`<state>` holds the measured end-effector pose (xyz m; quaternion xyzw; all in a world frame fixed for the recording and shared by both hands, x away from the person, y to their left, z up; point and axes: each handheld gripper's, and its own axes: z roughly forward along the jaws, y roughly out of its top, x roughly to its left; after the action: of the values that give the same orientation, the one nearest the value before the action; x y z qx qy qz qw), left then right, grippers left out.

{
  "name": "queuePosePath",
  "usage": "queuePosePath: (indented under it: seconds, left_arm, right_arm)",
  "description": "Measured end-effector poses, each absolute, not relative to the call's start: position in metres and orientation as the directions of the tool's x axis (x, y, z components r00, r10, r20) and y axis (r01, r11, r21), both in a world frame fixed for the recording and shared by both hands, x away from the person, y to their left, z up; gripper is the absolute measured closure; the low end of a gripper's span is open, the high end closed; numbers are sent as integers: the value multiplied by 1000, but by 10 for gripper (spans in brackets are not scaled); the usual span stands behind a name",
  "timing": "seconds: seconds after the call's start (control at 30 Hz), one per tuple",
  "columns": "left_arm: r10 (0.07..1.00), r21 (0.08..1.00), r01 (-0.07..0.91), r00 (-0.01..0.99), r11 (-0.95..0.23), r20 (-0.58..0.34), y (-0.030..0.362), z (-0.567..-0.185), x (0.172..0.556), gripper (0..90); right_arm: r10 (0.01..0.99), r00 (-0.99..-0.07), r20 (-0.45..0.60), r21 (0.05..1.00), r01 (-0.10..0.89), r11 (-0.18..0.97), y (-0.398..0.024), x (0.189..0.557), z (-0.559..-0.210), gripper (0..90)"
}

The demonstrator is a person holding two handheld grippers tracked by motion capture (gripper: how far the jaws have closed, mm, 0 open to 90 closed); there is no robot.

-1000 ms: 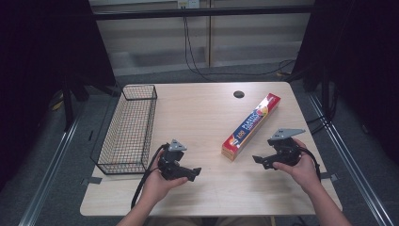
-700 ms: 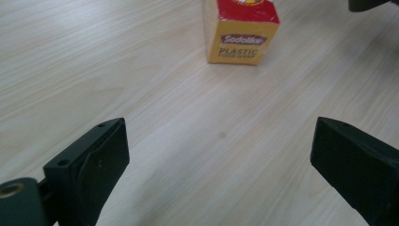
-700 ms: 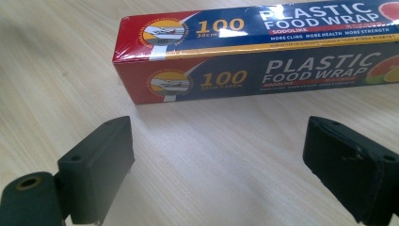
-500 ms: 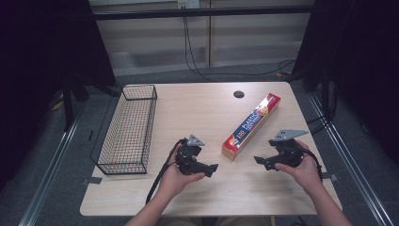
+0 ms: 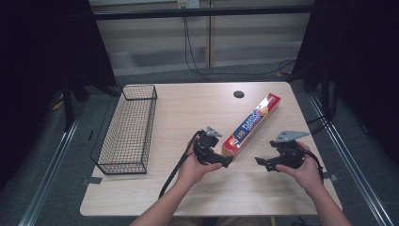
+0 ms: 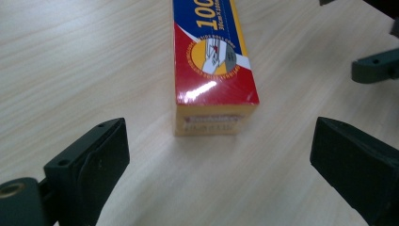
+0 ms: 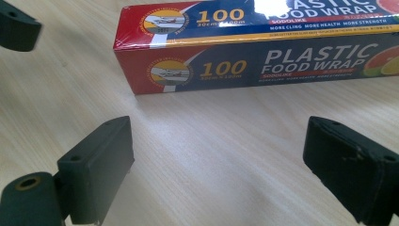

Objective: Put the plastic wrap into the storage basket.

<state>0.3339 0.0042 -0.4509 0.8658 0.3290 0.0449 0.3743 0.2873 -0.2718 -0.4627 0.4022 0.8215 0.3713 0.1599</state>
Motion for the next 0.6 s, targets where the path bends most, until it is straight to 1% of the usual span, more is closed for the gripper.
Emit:
queuePosePath:
  seconds: [0.13,0.17,0.3,0.4,0.53,0.6]
  left_arm:
    - [605,679,533,779,-504,-162,-5,-453,340,52]
    - [606,684,542,774,-488,-181,-9,-457,344,52]
    - [612,692,547,767,-471,-190,-17,-461,347,54]
    - [613,685,541,771,-488,-172,-23,-465,350,60]
    - [617,693,538,768,-479,-170,-29,-468,353,79]
    - [605,683,521,783,-512,-144,-33,-469,355,100]
  right_arm:
    - [783,-621,38,735,548,399,-273,286,-463,86]
    - [782,-623,36,735,546,401,-273,286,-463,86]
    - [778,-628,27,735,540,410,-272,287,-464,85]
    - [774,-632,27,733,540,415,-271,286,-465,86]
    - [770,-637,27,732,538,419,-270,287,-465,86]
    - [771,-636,29,731,540,418,-270,286,-465,86]
